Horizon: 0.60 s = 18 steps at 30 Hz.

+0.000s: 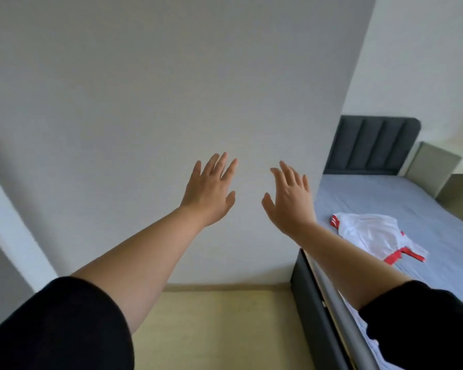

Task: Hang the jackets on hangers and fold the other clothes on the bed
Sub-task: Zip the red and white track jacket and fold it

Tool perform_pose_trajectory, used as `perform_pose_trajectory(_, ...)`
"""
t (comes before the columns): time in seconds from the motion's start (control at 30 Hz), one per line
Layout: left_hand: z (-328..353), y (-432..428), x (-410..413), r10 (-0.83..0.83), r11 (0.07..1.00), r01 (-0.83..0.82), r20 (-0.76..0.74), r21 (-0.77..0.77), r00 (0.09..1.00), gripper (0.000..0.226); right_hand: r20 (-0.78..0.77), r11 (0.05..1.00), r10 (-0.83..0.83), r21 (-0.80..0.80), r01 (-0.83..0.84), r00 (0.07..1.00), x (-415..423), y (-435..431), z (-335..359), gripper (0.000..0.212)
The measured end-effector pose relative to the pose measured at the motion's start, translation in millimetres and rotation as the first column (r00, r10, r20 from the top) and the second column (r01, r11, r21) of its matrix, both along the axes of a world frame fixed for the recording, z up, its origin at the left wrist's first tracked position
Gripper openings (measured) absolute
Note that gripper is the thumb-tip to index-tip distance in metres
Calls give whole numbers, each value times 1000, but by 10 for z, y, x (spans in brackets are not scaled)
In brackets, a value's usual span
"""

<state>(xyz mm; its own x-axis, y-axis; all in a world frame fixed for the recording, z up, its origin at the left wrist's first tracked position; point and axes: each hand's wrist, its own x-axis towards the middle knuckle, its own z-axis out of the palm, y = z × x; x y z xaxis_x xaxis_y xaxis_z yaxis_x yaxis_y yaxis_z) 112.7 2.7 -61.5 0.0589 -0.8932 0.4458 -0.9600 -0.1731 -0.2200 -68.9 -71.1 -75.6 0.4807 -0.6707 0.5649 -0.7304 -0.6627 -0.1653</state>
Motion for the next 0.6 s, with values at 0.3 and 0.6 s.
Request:
perform_pose_trajectory(0.3,-427,-1706,-1129,-235,969,232,31,82,972,69,-34,953,-263,143,266,964,-1246,-1326,-504,59)
perform_pose_trajectory(0.6,-1016,-3738,-1718,-340,915,359,-127,183,932,70,-107,855,-460,213,473,881,-1868,-3047,-970,58)
